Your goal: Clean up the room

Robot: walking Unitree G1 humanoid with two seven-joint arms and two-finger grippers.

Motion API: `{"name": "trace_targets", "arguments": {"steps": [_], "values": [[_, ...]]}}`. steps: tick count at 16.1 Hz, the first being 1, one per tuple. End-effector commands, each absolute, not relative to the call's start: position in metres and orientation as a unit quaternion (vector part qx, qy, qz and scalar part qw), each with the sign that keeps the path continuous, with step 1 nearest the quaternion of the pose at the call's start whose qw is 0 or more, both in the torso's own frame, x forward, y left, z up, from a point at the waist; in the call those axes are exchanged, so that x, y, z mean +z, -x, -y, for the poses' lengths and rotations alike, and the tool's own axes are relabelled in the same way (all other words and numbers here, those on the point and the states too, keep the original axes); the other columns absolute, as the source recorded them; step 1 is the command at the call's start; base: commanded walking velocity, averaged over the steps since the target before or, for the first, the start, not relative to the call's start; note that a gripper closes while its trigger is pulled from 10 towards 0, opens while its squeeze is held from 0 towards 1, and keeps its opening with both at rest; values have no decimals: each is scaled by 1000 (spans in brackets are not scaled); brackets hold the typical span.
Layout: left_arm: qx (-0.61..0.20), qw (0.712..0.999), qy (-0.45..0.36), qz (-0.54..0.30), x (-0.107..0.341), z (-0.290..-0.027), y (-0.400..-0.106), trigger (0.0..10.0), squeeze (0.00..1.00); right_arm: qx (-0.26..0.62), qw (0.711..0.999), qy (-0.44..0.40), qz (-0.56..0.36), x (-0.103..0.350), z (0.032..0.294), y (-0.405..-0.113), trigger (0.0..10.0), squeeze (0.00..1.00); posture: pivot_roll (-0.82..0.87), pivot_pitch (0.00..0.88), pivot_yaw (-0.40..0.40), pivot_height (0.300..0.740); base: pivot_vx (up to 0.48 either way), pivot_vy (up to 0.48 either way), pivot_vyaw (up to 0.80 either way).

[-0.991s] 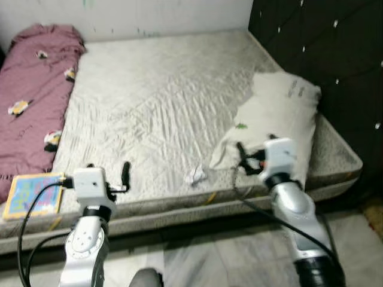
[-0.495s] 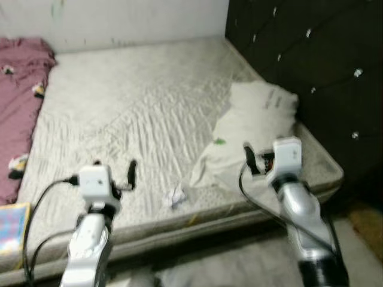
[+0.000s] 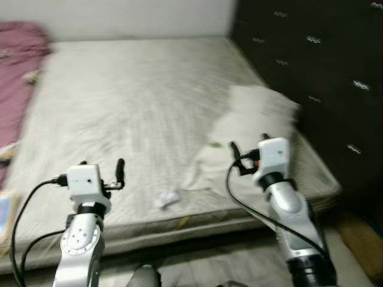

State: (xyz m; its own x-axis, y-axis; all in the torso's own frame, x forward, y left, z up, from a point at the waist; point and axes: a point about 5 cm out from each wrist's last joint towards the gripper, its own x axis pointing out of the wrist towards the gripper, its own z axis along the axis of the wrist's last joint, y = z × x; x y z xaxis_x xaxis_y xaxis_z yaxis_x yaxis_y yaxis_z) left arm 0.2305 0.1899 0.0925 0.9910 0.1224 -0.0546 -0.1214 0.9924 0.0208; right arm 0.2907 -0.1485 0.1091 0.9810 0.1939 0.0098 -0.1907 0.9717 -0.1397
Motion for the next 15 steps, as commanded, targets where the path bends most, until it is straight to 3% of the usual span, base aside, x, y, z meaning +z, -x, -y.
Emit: {"name": "trace_targets", "arguments": {"steps": [1, 11, 15], "values": [[63, 997, -4, -33, 92, -190, -230, 10000, 0, 90, 994, 67, 15, 112, 152, -293, 10000, 0, 66, 94, -39, 740, 0, 0, 0], [59, 998, 14, -31, 92, -191, -231, 10000, 0, 75, 996, 43, 9, 112, 156, -296, 10000, 0, 64, 98, -40, 740, 0, 432, 0], [65, 998, -6, -28, 94, -191, -231, 10000, 0, 71, 997, 33, 4, 110, 158, -296, 10000, 0, 64, 98, -40, 740, 0, 0, -281]]}}
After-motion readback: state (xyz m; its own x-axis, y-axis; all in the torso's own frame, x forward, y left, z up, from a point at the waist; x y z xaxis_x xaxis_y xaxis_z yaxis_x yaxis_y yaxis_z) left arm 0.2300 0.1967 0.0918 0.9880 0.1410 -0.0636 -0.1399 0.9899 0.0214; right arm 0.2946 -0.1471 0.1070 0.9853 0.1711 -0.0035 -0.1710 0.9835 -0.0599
